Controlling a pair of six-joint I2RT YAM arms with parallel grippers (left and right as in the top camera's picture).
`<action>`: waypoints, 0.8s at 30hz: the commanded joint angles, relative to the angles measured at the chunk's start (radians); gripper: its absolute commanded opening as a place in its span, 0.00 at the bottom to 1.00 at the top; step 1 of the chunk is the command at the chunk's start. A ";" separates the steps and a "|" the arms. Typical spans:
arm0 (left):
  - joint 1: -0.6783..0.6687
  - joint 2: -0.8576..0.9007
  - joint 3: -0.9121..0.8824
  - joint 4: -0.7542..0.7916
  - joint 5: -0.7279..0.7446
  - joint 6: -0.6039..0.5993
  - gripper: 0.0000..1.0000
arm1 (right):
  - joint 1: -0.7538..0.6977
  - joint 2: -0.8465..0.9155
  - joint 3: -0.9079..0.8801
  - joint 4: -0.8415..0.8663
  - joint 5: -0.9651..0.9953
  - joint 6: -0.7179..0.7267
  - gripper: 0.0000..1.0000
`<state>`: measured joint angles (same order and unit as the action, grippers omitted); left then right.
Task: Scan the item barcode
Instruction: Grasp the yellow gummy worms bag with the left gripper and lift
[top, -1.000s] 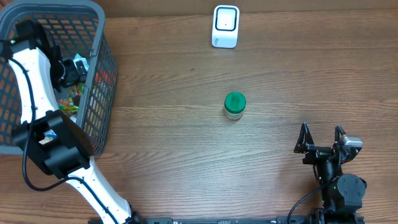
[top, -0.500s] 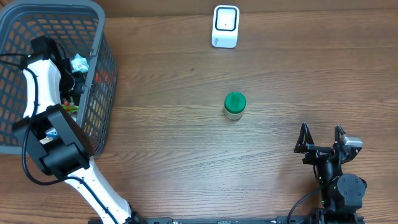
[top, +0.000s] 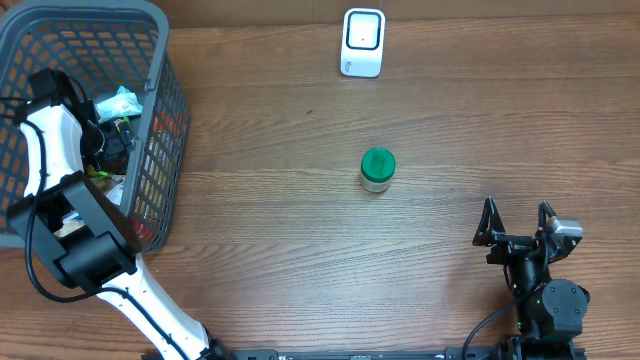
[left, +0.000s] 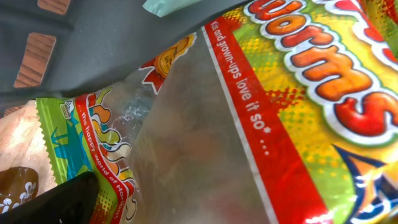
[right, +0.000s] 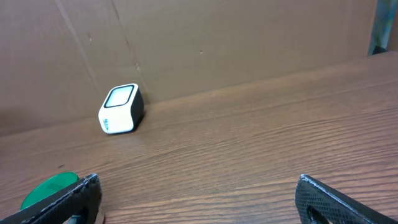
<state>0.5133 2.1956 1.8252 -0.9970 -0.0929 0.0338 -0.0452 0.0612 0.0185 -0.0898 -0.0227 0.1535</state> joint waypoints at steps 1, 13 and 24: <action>0.005 0.017 -0.015 0.008 -0.006 0.019 1.00 | 0.000 0.000 -0.010 0.006 -0.005 0.004 1.00; 0.003 0.104 -0.016 -0.010 -0.006 0.018 0.95 | 0.000 0.000 -0.010 0.006 -0.005 0.004 1.00; 0.002 0.103 -0.016 -0.017 -0.006 0.011 0.60 | 0.000 0.000 -0.010 0.006 -0.005 0.004 1.00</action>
<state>0.5125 2.2391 1.8248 -1.0023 -0.1173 0.0578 -0.0452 0.0612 0.0185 -0.0898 -0.0227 0.1539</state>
